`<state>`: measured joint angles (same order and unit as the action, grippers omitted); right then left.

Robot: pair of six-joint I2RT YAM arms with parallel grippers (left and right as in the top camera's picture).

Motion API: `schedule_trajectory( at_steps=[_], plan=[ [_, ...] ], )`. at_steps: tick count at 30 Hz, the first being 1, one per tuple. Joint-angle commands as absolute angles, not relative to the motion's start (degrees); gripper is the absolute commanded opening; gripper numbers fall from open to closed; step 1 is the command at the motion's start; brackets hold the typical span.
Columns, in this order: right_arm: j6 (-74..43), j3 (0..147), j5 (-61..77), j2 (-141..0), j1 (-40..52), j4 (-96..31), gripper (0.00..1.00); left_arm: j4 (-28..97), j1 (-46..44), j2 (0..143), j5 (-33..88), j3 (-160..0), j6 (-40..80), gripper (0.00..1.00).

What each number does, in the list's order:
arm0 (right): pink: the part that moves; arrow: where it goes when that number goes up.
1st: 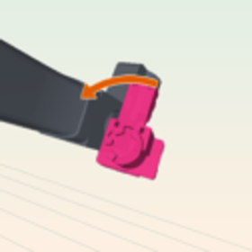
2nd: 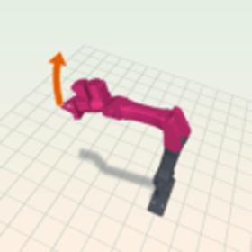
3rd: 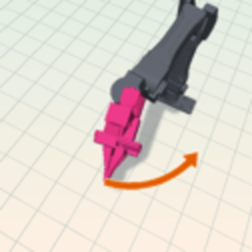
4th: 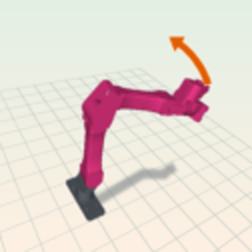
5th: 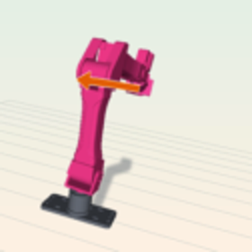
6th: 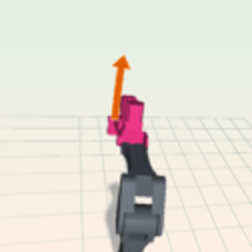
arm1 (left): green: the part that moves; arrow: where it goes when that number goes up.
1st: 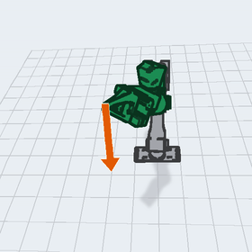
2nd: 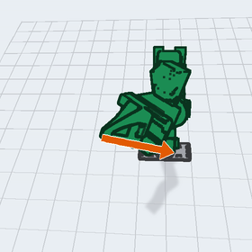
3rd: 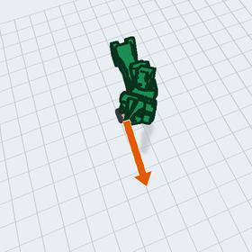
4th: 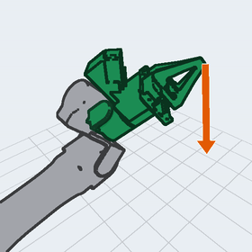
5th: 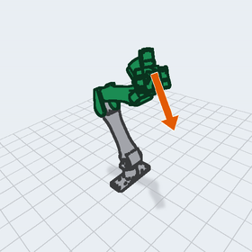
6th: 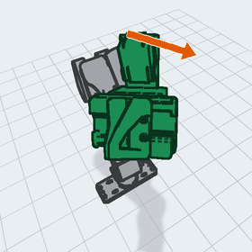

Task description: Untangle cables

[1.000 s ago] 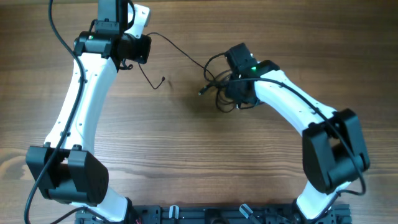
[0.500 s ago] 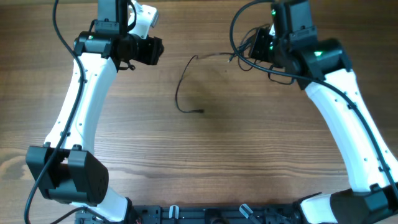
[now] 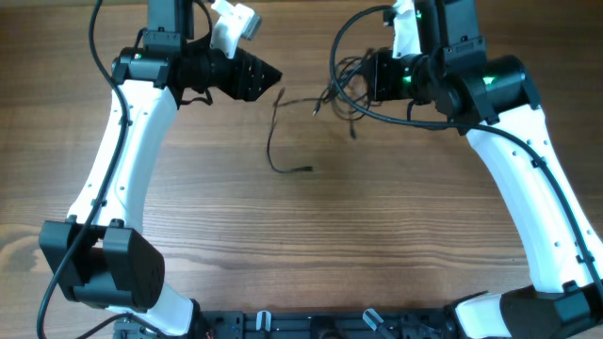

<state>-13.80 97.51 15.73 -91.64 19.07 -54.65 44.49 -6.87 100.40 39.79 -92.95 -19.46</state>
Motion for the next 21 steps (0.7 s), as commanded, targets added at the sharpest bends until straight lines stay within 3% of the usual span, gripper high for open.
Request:
schedule_trajectory(
  at_steps=[1, 11, 21],
  plan=[
    [-8.6, 98.8, 24.6, -90.8, 19.3, -54.9, 0.04, 43.0, -7.0, 99.2, 46.5, -92.8, -20.9, 0.71],
    [-6.0, 98.8, 38.6, -90.8, 19.3, -52.5, 0.05, 42.8, -7.0, 100.1, 54.0, -92.8, -21.0, 0.69],
    [-6.2, 98.8, 43.7, -90.8, 19.3, -49.6, 0.05, 42.9, -9.3, 100.3, 55.0, -92.8, -22.3, 0.65]
  ],
)
